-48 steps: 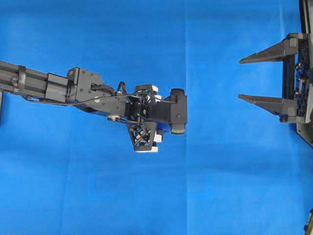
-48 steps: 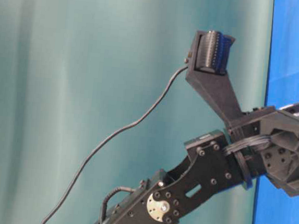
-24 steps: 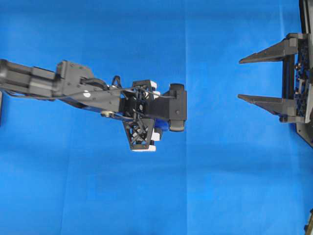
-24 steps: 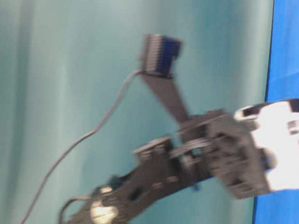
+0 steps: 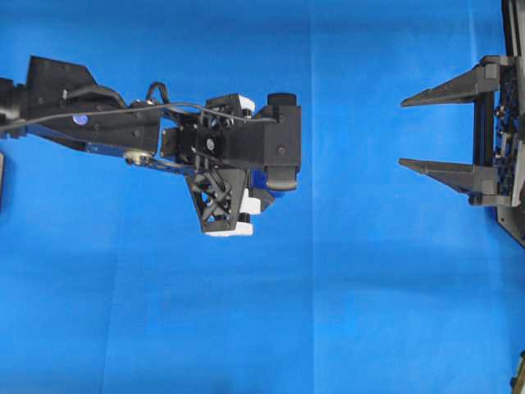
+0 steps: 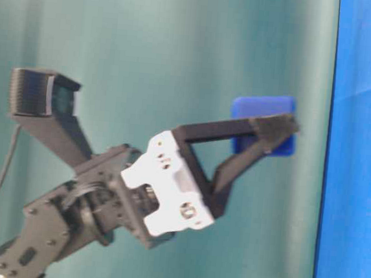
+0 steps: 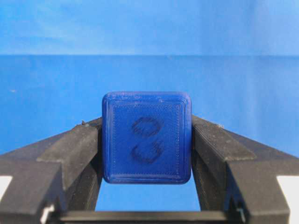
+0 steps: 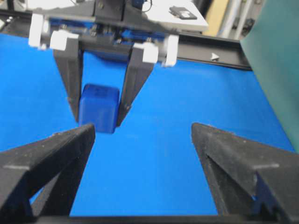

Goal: Handover the blue block to the right arm after grasping it with the left arm, then place it in the designated position.
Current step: 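Lift the cube with the left gripper and rotate it upright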

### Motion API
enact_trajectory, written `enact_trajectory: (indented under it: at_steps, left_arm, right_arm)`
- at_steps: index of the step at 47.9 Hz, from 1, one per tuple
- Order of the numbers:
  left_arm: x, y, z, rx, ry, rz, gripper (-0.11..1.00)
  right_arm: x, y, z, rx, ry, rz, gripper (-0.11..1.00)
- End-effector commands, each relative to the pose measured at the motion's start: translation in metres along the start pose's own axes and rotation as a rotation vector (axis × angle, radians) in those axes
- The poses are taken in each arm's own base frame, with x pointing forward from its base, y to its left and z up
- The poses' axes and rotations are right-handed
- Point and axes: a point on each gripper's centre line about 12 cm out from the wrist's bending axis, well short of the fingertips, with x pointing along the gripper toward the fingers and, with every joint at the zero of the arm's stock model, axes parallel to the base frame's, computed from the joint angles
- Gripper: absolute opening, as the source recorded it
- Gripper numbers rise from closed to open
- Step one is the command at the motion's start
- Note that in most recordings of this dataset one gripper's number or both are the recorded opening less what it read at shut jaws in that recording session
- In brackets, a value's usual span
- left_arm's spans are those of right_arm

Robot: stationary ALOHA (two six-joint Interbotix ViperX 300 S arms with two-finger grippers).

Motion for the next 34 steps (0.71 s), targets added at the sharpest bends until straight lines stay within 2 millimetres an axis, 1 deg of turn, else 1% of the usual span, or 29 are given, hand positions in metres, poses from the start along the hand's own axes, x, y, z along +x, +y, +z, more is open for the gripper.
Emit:
enact_trajectory:
  at_steps: [1, 8, 34]
  left_arm:
    - [-0.0284, 0.0037, 0.0214, -0.005, -0.061, 0.007, 0.45]
    - [-0.0374, 0.0038, 0.0276, -0.005, -0.078, 0.007, 0.45]
    - [-0.0369, 0.0032, 0.0245, -0.007, -0.069, 0.006, 0.45]
  right_arm:
    - [0.0026, -0.0002, 0.0092, 0.000, -0.026, -0.001, 0.97]
    - [0.0027, 0.0001, 0.0090, 0.000, -0.025, 0.000, 0.97]
    - [0.0027, 0.0001, 0.0088, -0.002, -0.023, 0.001, 0.97]
